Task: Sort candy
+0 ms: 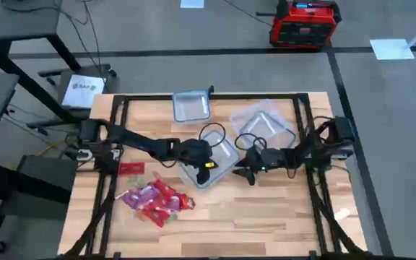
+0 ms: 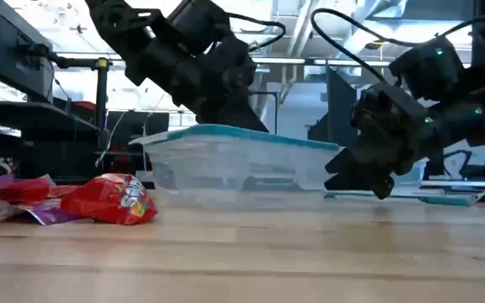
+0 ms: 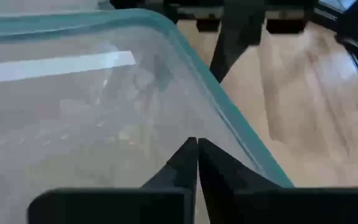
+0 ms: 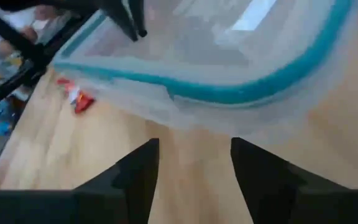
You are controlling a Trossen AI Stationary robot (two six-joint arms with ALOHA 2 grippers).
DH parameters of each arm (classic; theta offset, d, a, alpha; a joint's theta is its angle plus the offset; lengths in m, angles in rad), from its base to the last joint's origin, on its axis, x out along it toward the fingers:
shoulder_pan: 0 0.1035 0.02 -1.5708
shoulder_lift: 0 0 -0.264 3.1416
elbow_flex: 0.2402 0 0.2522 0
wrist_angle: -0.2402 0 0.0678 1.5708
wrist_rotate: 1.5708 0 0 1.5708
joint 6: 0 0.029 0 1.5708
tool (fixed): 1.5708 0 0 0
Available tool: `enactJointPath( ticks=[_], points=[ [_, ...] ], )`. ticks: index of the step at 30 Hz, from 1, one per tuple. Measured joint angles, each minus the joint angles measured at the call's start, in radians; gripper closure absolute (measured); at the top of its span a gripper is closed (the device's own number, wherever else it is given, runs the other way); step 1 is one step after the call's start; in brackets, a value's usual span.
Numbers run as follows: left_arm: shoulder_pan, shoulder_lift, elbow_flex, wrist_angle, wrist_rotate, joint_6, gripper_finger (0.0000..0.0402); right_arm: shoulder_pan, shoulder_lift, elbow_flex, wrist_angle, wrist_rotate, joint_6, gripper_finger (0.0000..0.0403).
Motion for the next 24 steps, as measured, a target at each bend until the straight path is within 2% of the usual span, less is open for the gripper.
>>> enactJointPath(
  ticks=[3, 6, 14, 19, 24],
  points=[
    [-0.012, -0.012, 0.000, -0.054, 0.066, 0.040, 0.0402, 0.040, -0.023, 0.000, 0.001, -0.028, -0.010, 0.0218],
    [-0.025, -0.013, 0.000, -0.065, 0.075, 0.051, 0.0402, 0.087, -0.029, 0.008, 0.000, -0.028, -0.058, 0.0218],
    [-0.027, -0.009, -0.003, 0.049, 0.071, 0.037, 0.0402, 0.161, 0.043, 0.120, -0.102, 0.109, -0.147, 0.0218],
    [-0.029, -0.003, -0.003, 0.044, 0.067, 0.031, 0.0402, 0.158, 0.047, 0.132, -0.068, 0.183, -0.163, 0.0218],
    [-0.030, -0.004, -0.003, 0.032, 0.065, 0.047, 0.0402, 0.159, 0.047, 0.130, 0.009, 0.179, -0.180, 0.0218]
  ],
)
